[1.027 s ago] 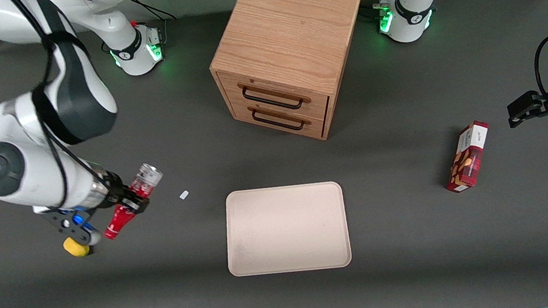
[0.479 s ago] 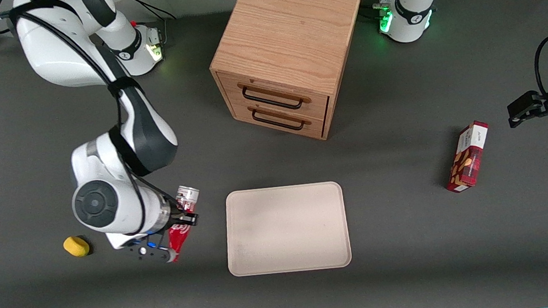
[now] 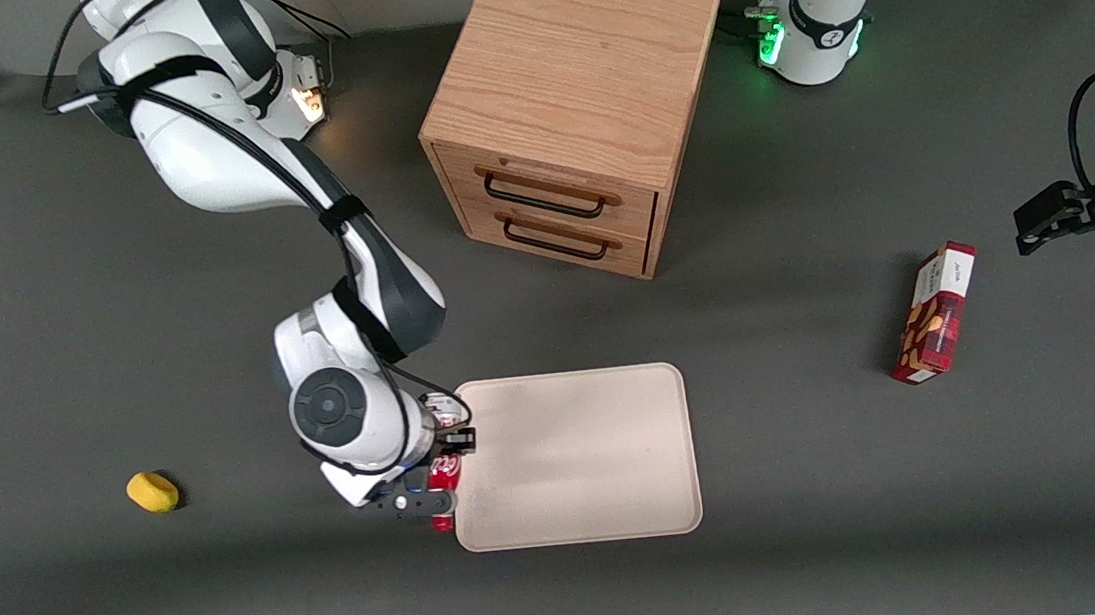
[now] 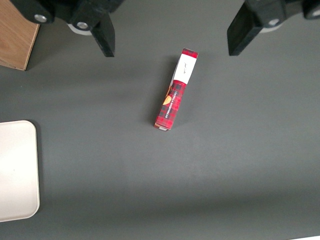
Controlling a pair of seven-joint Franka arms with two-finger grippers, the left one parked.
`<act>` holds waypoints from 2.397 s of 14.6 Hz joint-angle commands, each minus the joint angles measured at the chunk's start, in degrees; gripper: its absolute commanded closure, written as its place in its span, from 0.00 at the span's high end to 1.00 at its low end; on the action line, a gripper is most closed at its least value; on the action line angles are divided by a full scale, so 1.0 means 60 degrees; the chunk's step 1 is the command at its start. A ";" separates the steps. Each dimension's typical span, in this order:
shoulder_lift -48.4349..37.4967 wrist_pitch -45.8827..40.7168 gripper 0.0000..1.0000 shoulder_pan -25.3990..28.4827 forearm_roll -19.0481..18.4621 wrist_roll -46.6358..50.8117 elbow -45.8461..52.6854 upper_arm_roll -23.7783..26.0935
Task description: Place coke bottle on tray
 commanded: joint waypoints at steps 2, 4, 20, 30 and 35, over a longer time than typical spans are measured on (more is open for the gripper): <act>0.0743 0.0331 0.00 0.0233 0.0018 -0.0467 0.0560 -0.0165; 0.0992 0.0639 0.00 0.0306 0.0017 -0.0541 0.0560 -0.0166; 0.1360 0.1314 1.00 0.0453 -0.0217 -0.0424 0.0516 -0.0268; 0.1316 0.1299 1.00 0.0438 -0.0275 -0.0453 0.0472 -0.0268; -0.0072 -0.0804 1.00 0.0307 -0.0115 -0.0351 0.0414 -0.0136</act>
